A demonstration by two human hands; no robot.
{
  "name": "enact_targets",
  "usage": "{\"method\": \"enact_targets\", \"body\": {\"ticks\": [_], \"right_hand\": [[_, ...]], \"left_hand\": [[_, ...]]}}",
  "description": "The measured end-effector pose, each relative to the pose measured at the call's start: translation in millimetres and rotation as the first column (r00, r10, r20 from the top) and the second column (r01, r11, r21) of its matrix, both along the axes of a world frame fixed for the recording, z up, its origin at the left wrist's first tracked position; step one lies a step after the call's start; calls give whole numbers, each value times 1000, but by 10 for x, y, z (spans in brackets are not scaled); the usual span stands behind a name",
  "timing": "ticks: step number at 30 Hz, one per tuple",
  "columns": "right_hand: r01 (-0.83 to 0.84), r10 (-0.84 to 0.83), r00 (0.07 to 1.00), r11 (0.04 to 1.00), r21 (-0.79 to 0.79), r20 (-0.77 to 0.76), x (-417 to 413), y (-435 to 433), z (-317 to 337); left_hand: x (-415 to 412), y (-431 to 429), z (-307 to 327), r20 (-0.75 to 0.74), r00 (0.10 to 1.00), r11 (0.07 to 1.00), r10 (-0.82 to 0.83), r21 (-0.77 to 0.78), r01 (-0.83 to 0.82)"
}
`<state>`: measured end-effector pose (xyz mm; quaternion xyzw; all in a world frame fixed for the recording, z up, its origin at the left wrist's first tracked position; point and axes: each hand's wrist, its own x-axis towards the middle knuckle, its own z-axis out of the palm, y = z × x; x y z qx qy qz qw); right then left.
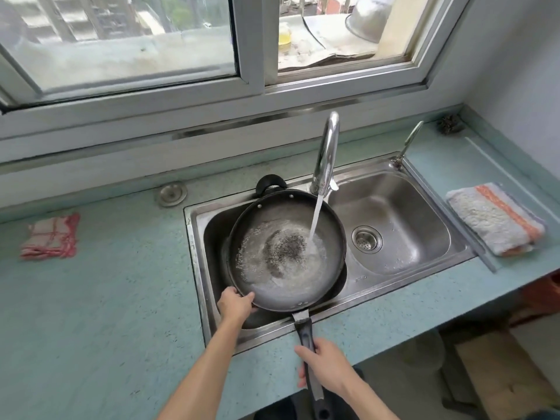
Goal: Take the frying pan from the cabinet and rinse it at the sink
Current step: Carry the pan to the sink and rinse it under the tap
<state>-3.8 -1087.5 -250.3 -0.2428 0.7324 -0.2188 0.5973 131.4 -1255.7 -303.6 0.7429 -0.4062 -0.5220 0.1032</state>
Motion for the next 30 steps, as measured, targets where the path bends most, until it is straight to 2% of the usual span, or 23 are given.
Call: {"method": "enact_targets", "body": {"ticks": [6,11,16,21,30], "right_hand": [[-1,1,1000,1000,-2,1,45,54,-69],[85,-85,996,996,8,40,101,54,-127],[160,-160,987,987,5,23,211,62,-230],[125,-125,992,992,-8,-26,266,60,-228],[112,-113,993,993,33,29,220,33,-171]], "left_hand": [[-10,6,-100,-29,998,998,57,18,-56],[-48,-4,-140,-49,996,997,73,27,-72],[-42,-80,-393,23,999,999,28,26,-28],[-70,-135,-538,36,999,997,-5,73,3],[-28,-150,-391,-129,984,987,121,125,-105]]}}
